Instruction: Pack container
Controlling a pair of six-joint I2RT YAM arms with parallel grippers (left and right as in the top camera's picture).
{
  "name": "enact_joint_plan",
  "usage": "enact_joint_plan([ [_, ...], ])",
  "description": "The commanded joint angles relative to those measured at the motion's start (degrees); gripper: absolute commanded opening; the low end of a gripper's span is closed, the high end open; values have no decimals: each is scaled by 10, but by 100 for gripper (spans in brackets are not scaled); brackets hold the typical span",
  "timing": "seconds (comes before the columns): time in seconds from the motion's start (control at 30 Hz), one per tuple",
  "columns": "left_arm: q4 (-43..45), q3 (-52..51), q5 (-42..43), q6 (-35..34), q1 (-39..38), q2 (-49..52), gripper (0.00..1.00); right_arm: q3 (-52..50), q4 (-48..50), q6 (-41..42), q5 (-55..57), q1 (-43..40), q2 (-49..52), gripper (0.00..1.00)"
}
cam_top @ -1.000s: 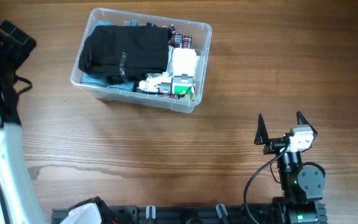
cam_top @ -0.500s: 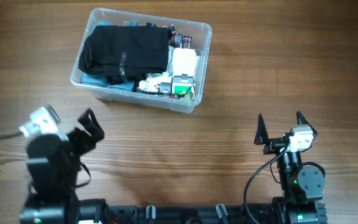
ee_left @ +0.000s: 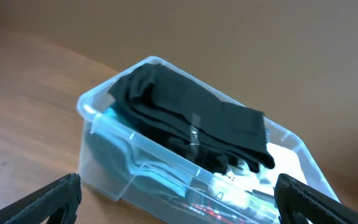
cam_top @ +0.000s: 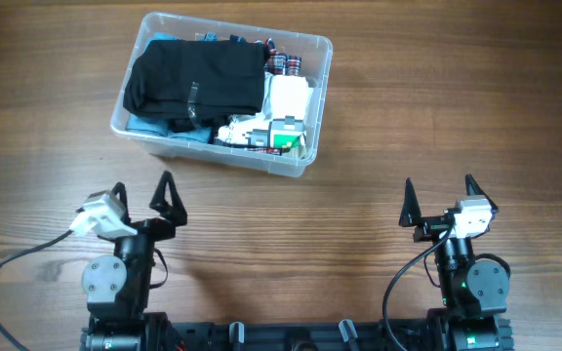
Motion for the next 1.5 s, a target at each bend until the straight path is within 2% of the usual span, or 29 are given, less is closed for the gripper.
enact_joint_plan([
  [0.0,6,-16,7,48,-11,-10,100,-1,2,-10,-9,-3,-2,100],
  [0.23,10,-77,7,51,-11,-61,100,-1,2,-10,-9,-3,-2,100],
  [0.33,2,-83,7,79,-11,-82,100,-1,2,-10,-9,-3,-2,100],
  [0.43,1,-83,14,169,-11,-91,100,-1,2,-10,-9,-3,-2,100],
  [0.47,1,-83,16,223,-11,-91,100,-1,2,-10,-9,-3,-2,100],
  [0.57,1,-83,15,272,-11,-91,100,-1,2,-10,-9,-3,-2,100],
  [1.47,1,-83,15,266,-11,-91,100,-1,2,-10,-9,-3,-1,100],
])
